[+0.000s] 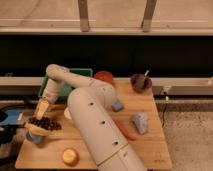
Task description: Place grapes in table surface
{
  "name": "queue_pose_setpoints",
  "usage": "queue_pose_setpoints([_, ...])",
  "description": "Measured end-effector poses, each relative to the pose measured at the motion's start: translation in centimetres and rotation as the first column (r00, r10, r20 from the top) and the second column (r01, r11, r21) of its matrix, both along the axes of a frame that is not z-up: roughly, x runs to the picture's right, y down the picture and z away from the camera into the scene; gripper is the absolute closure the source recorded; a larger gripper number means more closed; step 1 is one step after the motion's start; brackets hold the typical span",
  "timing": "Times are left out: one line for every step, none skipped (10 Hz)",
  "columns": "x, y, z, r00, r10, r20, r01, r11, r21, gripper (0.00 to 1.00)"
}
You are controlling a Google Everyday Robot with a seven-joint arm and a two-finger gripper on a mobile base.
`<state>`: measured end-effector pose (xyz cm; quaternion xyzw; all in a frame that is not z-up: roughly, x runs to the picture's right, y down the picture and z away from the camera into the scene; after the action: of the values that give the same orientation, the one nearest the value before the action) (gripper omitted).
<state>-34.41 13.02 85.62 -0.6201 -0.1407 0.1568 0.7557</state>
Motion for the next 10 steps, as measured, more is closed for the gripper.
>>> queue_pose_setpoints([0.00, -0.01, -0.01, 1.000, -0.001, 0.000, 0.001, 1.0000, 0.001, 0.20])
queue_pose_setpoints([0.02, -0.01, 0.02, 1.000, -0.001, -0.001, 0.001, 1.0000, 0.001, 0.20])
queue_pose_setpoints([0.03, -0.01, 0.03, 1.000, -0.001, -0.001, 0.001, 1.0000, 0.001, 0.20])
queue_pose_setpoints([0.06, -0.01, 0.06, 1.000, -0.001, -0.002, 0.001, 1.0000, 0.001, 0.20])
queue_pose_setpoints([0.08, 0.00, 0.08, 1.000, -0.001, -0.002, 0.001, 1.0000, 0.001, 0.20])
queue_pose_setpoints([0.15, 0.04, 0.16, 1.000, 0.000, -0.003, 0.000, 1.0000, 0.000, 0.20])
queue_pose_setpoints([0.15, 0.03, 0.16, 1.000, 0.000, -0.003, 0.000, 1.0000, 0.000, 0.20])
queue_pose_setpoints([0.18, 0.04, 0.17, 1.000, 0.000, -0.004, 0.000, 1.0000, 0.000, 0.20])
queue_pose_setpoints([0.18, 0.03, 0.17, 1.000, 0.000, -0.004, 0.000, 1.0000, 0.000, 0.20])
queue_pose_setpoints([0.21, 0.01, 0.17, 1.000, 0.000, -0.004, 0.000, 1.0000, 0.000, 0.20])
